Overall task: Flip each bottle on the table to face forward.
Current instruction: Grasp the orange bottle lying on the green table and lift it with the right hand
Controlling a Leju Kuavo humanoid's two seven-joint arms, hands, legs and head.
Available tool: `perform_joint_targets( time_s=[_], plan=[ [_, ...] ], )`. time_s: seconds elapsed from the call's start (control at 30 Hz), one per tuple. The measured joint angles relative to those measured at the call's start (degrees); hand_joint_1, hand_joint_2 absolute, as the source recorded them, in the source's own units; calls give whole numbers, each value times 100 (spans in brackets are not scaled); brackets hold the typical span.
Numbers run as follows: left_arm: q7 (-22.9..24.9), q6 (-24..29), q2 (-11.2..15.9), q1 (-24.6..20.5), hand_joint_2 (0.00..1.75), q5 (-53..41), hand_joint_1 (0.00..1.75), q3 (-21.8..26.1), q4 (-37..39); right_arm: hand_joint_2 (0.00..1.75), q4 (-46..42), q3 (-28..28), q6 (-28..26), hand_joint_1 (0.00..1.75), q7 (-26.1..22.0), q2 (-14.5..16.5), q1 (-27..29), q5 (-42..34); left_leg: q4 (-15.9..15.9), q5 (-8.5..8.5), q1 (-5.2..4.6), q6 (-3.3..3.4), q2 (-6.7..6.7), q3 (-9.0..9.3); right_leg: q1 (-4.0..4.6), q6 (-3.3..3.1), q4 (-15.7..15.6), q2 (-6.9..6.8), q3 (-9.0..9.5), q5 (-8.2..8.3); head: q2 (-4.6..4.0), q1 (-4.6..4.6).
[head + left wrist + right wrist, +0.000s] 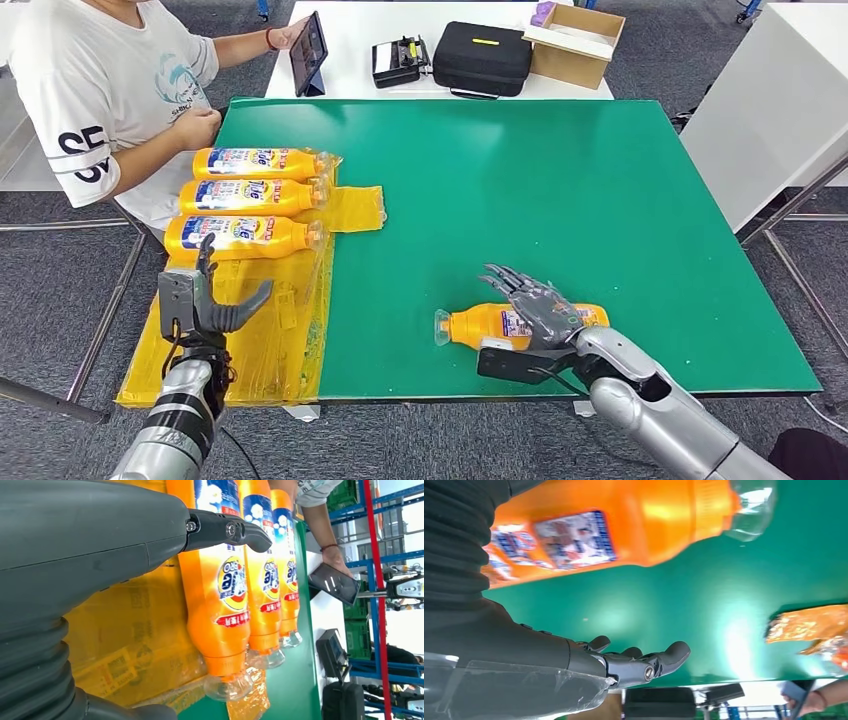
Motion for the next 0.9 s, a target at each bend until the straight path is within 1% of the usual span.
perform_joint_targets(
  time_s=[0.1, 0.2, 0.57, 0.9],
  plan=[
    [2, -4, 10, 23, 175, -14, 0, 15, 14, 175, -115, -133, 19, 0, 23, -62, 113, -8, 0, 0, 0, 0, 1, 0, 0, 0, 0, 0, -1, 0, 0, 0],
    [11, -5, 10, 42, 175, -52, 0, 28, 35, 175, -122, -254, 54, 0, 69, -59, 151, 16, 0, 1, 0, 0, 1, 0, 0, 0, 0, 0, 0, 0, 0, 0],
    [80, -104, 11, 147, 175, -152, 0, 31, 121, 175, 360, -721, 96, 0, 167, 112, 147, 106, 0, 1, 0, 1, 0, 0, 0, 0, 0, 0, -1, 0, 0, -1],
    [187, -108, 8, 211, 175, -139, 0, -6, 208, 175, 905, -935, 98, 0, 200, 351, 138, 164, -1, 2, 0, 1, 0, 0, 0, 0, 0, 0, 0, 0, 0, -1]
  ],
)
